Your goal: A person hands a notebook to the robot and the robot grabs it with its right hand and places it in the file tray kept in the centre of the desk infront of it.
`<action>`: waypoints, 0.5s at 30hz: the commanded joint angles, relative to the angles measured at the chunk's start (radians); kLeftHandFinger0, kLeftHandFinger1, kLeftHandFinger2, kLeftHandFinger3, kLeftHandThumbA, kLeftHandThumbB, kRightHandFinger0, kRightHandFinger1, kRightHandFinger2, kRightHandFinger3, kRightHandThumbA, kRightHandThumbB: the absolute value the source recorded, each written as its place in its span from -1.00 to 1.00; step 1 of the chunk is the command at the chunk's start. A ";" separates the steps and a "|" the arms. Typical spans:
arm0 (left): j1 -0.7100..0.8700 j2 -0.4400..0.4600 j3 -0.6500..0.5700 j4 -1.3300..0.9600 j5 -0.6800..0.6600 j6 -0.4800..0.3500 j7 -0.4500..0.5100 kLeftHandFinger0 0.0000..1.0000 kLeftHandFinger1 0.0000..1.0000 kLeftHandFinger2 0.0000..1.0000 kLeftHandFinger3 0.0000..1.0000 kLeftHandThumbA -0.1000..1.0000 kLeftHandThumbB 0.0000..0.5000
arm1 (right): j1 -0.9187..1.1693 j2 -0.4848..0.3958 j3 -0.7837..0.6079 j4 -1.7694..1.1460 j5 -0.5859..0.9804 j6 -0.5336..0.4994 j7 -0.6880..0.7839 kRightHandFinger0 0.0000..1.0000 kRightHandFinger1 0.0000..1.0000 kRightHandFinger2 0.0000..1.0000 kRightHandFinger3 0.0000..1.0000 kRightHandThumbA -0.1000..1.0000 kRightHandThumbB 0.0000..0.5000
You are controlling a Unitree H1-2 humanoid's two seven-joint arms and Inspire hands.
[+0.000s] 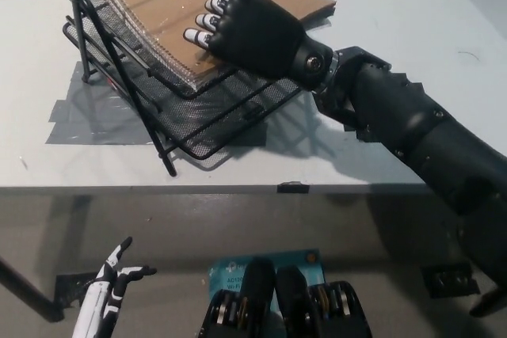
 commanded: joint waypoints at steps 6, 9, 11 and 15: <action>-0.004 0.023 -0.015 -0.032 0.017 -0.037 -0.009 0.71 0.51 0.22 0.89 1.00 0.15 | -0.152 0.048 -0.030 0.052 0.058 0.032 -0.074 -1.00 -1.00 -0.88 -0.64 0.60 -1.00; -0.007 0.025 -0.018 -0.034 0.022 -0.037 -0.007 0.75 0.53 0.24 0.88 1.00 0.16 | -0.171 0.064 -0.036 0.085 0.074 0.020 -0.081 -1.00 -1.00 -0.88 -0.66 0.56 -1.00; -0.008 0.025 -0.020 -0.033 0.019 -0.037 -0.008 0.81 0.59 0.25 0.83 1.00 0.19 | -0.180 0.074 -0.043 0.097 0.084 0.028 -0.076 -1.00 -1.00 -0.89 -0.45 0.61 -1.00; -0.006 0.024 -0.022 -0.037 0.029 -0.037 -0.008 0.89 0.61 0.26 0.84 1.00 0.15 | -0.189 0.102 -0.048 0.134 0.091 0.045 -0.100 -1.00 -1.00 -1.00 -0.81 0.62 -1.00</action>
